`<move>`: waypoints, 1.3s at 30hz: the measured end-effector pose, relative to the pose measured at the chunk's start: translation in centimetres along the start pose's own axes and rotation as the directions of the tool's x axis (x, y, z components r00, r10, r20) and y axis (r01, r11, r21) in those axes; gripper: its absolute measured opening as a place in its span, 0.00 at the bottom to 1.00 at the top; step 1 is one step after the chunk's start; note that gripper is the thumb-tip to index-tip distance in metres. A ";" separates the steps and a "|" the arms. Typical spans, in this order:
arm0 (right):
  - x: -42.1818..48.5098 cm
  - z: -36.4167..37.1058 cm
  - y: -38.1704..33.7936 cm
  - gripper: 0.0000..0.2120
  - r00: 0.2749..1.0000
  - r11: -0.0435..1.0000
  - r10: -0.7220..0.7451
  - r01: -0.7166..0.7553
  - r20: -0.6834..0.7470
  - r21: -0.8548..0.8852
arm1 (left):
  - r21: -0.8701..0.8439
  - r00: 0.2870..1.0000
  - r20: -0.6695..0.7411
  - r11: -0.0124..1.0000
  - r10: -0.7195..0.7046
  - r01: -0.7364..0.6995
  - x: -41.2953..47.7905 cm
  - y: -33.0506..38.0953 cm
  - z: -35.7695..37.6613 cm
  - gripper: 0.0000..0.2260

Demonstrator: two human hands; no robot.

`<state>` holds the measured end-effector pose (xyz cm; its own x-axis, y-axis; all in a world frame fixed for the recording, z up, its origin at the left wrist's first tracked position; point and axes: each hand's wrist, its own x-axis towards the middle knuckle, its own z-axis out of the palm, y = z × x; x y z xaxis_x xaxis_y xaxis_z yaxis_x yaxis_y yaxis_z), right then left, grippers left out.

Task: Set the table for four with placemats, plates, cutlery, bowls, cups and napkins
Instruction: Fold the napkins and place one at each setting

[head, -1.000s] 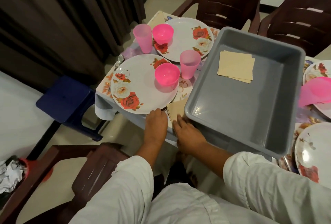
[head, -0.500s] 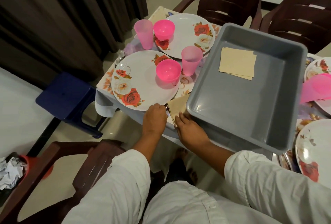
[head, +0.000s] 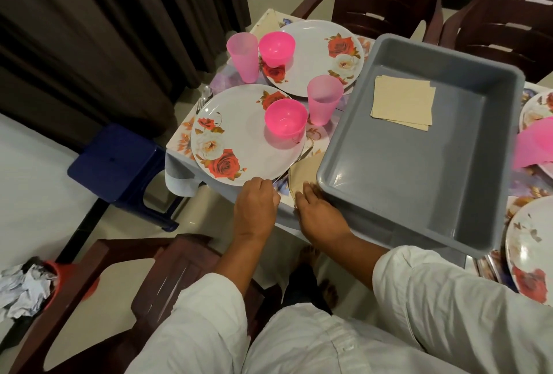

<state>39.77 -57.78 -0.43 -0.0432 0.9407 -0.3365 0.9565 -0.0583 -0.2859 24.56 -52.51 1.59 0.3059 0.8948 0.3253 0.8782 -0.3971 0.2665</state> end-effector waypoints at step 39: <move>0.3 -0.1 0.5 0.37 0.999 0.999 -0.013 0.016 0.050 -0.050 | -0.076 0.955 0.270 0.991 0.125 -0.108 0.2 0.8 5.5 0.09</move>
<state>40.30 -57.48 -0.62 -0.0703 0.9234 -0.3774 0.9690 -0.0265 -0.2455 27.27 -51.55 -3.10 0.5011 0.8597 0.0991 0.8093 -0.5061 0.2980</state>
